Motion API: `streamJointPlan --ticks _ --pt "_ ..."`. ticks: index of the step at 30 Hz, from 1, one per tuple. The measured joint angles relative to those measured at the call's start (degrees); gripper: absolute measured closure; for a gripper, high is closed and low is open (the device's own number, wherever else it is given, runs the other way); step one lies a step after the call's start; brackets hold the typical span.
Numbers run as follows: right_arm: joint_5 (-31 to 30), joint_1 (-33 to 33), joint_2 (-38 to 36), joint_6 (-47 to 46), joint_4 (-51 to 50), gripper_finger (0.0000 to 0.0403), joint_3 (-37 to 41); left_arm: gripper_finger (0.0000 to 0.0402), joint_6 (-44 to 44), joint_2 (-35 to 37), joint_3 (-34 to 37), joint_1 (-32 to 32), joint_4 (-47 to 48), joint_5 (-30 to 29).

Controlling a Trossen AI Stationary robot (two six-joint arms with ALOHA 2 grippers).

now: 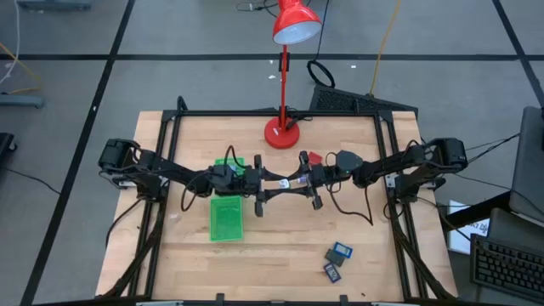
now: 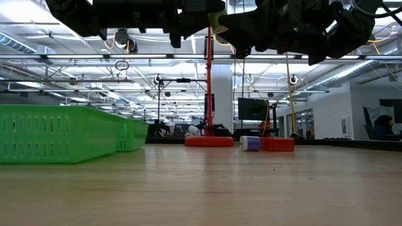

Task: Pick & Place Office items
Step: Put the green charger adapter into the top green bin

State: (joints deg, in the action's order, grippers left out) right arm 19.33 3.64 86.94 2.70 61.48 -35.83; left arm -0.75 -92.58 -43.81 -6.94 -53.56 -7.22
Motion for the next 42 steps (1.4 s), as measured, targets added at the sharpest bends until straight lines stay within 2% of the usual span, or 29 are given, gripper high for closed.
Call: streamJointPlan --ticks 8,15,21,31,34,39,42 --pt "0.0 0.0 0.0 -0.1 1.0 0.0270 0.0 0.0192 0.2 0.0 0.0 0.0 0.1 0.3" --pt "0.0 0.0 0.0 -0.1 1.2 0.0270 0.0 0.0173 0.2 0.0 0.0 0.0 0.1 0.3" --pt "0.0 0.0 0.0 -0.1 1.2 0.0270 0.0 0.0190 0.2 0.0 0.0 0.0 0.1 0.3" --pt "0.0 0.0 0.0 0.0 1.3 0.0270 0.0 0.0262 -0.4 0.0 0.0 0.0 0.2 -0.1" --pt "0.0 0.0 0.0 0.0 1.3 0.0270 0.0 0.0262 -0.4 0.0 0.0 0.0 0.2 -0.5" --pt "0.0 0.0 0.0 0.2 1.2 0.0270 0.0 0.0238 -0.3 0.0 0.0 0.0 0.2 -1.5" --pt "0.0 0.0 0.0 0.6 1.2 0.0270 0.0 0.0254 -0.3 0.0 0.0 0.0 0.2 -1.9"
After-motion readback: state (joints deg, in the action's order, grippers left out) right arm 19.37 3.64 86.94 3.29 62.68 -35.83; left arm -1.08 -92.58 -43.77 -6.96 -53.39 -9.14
